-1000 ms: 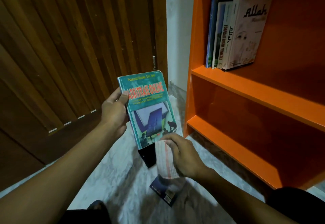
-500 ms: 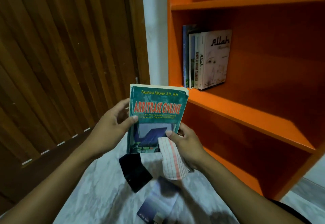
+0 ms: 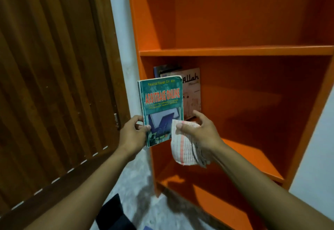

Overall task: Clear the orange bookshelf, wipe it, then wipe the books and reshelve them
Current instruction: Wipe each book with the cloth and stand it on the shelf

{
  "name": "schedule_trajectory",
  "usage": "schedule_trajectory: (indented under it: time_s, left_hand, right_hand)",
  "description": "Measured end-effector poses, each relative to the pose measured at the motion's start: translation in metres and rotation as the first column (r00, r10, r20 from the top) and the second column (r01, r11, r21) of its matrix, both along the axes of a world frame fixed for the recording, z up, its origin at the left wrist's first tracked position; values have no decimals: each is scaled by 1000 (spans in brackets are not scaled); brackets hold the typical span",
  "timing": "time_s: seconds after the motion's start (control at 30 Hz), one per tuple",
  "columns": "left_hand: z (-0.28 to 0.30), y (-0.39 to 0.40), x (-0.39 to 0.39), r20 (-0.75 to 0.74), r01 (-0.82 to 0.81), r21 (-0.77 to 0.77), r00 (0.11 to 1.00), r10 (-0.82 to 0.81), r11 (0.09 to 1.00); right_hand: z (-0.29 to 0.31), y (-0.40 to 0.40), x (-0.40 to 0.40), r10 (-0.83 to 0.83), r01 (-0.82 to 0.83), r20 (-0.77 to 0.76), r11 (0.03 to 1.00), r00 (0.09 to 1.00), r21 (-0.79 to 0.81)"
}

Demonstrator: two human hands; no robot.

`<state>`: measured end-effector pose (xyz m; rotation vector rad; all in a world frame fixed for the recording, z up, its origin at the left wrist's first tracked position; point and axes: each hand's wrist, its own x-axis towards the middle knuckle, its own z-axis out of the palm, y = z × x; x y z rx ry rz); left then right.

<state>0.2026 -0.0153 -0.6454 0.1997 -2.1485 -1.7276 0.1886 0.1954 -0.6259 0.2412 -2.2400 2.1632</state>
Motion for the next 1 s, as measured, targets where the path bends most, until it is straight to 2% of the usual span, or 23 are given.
schedule_trajectory:
  time_s: [0.1, 0.17, 0.3, 0.67, 0.93, 1.0]
  left_hand:
    - [0, 26, -32, -10, -37, -1, 999, 37, 999]
    - [1, 44, -51, -19, -60, 15, 998, 61, 998]
    - [-1, 73, -88, -13, -104, 5, 995, 104, 995]
    - [-23, 122, -157, 6, -296, -196, 953, 303, 935]
    - [-21, 148, -191, 117, -418, -99, 896, 428, 903]
    - [-24, 146, -193, 83, -410, -141, 902, 423, 901]
  right_hand:
    - [9, 26, -1, 115, -120, 96, 992, 989, 47]
    - [9, 40, -1, 158, -171, 100, 976, 982, 138]
    - [6, 56, -10, 113, -105, -20, 965, 993, 241]
    - [-10, 81, -35, 84, -56, -122, 973, 989, 222]
    - [-21, 98, -45, 41, 6, -171, 965, 984, 264]
    - [-23, 101, -45, 33, 15, -173, 963, 984, 270]
